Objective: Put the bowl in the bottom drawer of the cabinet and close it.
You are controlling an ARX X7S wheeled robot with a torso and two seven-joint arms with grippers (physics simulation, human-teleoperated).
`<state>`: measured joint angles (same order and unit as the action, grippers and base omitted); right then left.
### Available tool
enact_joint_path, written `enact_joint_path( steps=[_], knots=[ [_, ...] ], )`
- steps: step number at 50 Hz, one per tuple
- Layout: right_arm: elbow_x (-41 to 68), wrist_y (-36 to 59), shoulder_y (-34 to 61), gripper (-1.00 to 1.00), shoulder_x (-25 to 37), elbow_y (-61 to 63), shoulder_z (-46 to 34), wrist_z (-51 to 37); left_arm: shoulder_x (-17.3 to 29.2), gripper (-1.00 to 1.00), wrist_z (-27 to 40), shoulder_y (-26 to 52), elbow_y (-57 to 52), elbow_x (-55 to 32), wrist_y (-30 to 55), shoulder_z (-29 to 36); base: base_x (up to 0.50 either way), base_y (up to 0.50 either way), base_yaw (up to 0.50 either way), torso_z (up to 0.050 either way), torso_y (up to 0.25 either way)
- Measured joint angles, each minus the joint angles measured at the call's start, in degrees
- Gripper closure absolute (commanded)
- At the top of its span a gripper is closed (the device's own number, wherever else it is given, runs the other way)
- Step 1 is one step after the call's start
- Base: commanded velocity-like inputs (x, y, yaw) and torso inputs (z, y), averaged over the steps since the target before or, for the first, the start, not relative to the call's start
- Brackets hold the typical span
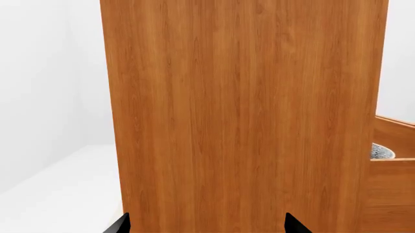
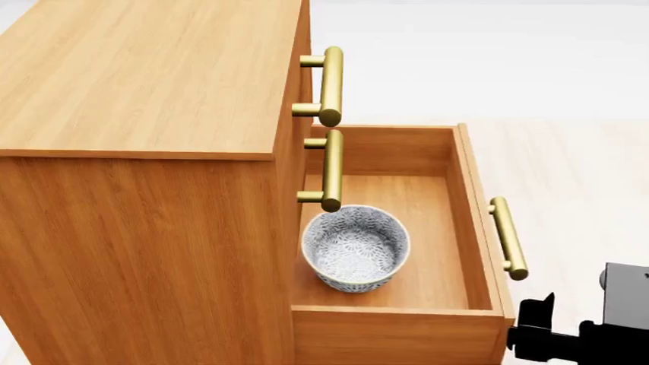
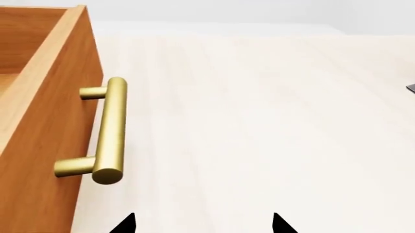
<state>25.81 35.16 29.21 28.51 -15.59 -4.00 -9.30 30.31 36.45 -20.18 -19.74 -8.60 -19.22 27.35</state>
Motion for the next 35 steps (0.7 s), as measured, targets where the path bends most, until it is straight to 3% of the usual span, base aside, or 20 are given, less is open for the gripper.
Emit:
enact_joint_path(
  steps=[35],
  knots=[
    [-1.7, 1.8, -0.4, -1.00, -1.4, 3.5, -1.0, -0.5, 0.4, -1.00, 0.5, -0.5, -1.4, -0.1, 0.6, 0.0, 0.00, 0.00, 0.00, 0.000, 0.000]
  ],
)
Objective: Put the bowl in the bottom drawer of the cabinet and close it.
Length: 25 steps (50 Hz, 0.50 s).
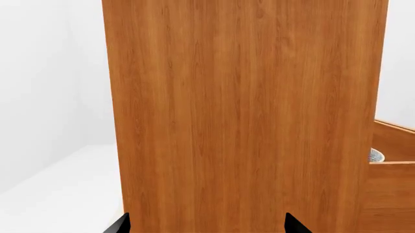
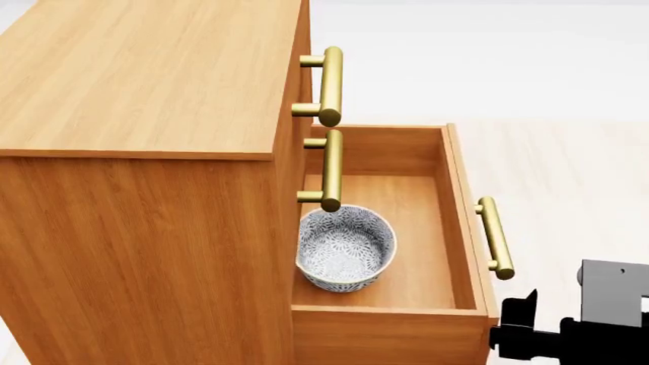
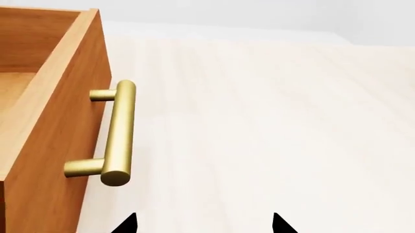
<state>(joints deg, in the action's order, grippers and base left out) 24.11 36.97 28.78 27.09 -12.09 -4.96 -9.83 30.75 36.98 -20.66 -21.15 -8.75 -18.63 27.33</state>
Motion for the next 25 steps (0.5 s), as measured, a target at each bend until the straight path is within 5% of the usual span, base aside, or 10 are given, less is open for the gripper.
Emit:
enact_joint_path(
  steps=[25],
  knots=[
    [-0.4, 0.3, -0.2, -1.00, -0.9, 1.7, -1.3, -0.4, 0.0, -1.00, 0.1, 0.1, 0.1, 0.0, -0.1, 0.2, 0.00, 0.00, 0.00, 0.000, 0.000]
  ],
)
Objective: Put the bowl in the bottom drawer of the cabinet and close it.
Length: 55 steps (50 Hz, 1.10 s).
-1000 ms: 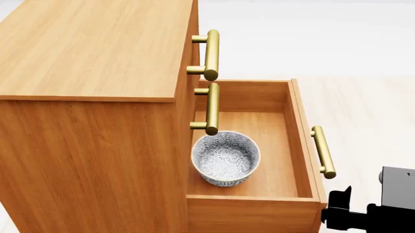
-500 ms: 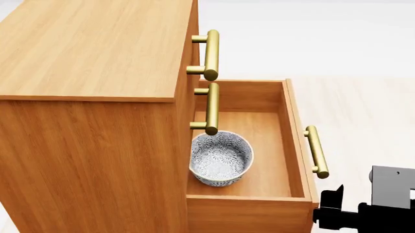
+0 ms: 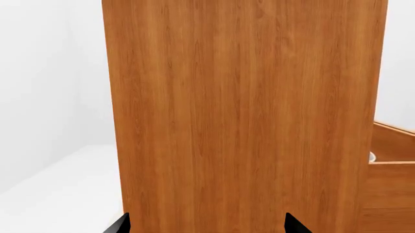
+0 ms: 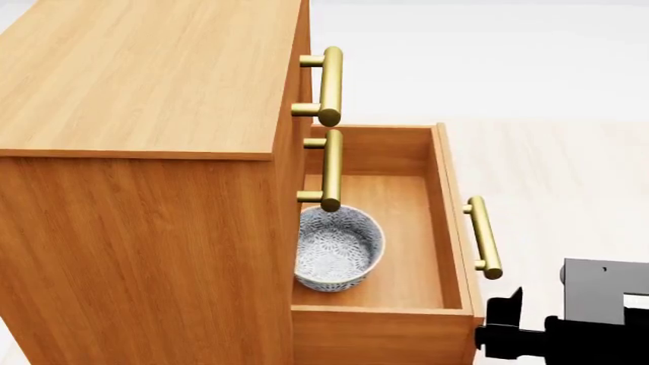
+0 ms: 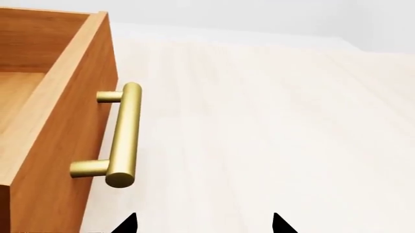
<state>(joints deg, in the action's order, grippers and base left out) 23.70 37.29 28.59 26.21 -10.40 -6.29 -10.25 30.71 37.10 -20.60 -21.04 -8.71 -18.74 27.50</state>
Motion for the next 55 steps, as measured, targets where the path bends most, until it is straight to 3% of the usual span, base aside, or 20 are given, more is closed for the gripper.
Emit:
enact_joint_path(
  steps=[55],
  knots=[
    [0.0, 0.7, -0.3, -1.00, -2.0, 2.7, -2.7, -0.7, 0.0, -1.00, 0.1, 0.2, 0.6, -0.2, -0.5, 0.1, 0.00, 0.00, 0.00, 0.000, 0.000]
  ],
)
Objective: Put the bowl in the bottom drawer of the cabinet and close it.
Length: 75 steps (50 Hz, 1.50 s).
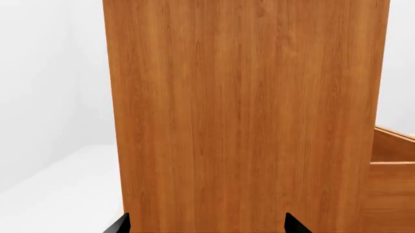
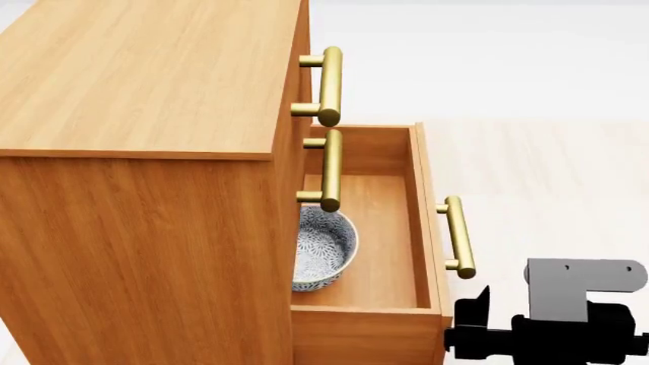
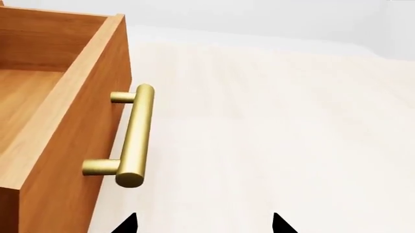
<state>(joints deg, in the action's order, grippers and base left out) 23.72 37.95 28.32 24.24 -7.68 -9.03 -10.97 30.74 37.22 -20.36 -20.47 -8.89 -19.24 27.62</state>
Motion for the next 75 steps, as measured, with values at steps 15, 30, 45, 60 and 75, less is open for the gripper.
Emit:
enact_joint_path(
  steps=[15, 30, 45, 60, 75],
  knots=[
    [0.2, -0.2, -0.4, -1.00, -0.8, 0.6, -1.1, 0.0, 0.1, -1.00, 0.1, -0.1, -0.1, 0.0, 0.0, 0.0, 0.00, 0.00, 0.00, 0.000, 0.000],
    [0.3, 0.3, -0.4, -1.00, -1.0, 1.5, -1.8, -0.2, 0.1, -1.00, 0.2, 0.1, -0.1, 0.0, 0.1, 0.1, 0.00, 0.00, 0.00, 0.000, 0.000],
    [0.6, 1.1, 0.0, -1.00, -1.3, 2.6, -2.8, -0.1, 0.2, -1.00, 0.3, 0.0, -0.1, 0.0, 0.0, 0.1, 0.00, 0.00, 0.00, 0.000, 0.000],
    [0.0, 0.9, 0.0, -1.00, -2.1, 3.2, -4.0, -0.5, 0.3, -1.00, 0.4, -0.1, -0.1, -0.1, -0.3, 0.1, 0.00, 0.00, 0.00, 0.000, 0.000],
    [-0.2, 1.3, -0.3, -1.00, -2.7, 4.5, -5.0, -0.8, 0.3, -1.00, 0.4, 0.0, -0.1, -0.3, -0.4, 0.1, 0.00, 0.00, 0.00, 0.000, 0.000]
  ],
)
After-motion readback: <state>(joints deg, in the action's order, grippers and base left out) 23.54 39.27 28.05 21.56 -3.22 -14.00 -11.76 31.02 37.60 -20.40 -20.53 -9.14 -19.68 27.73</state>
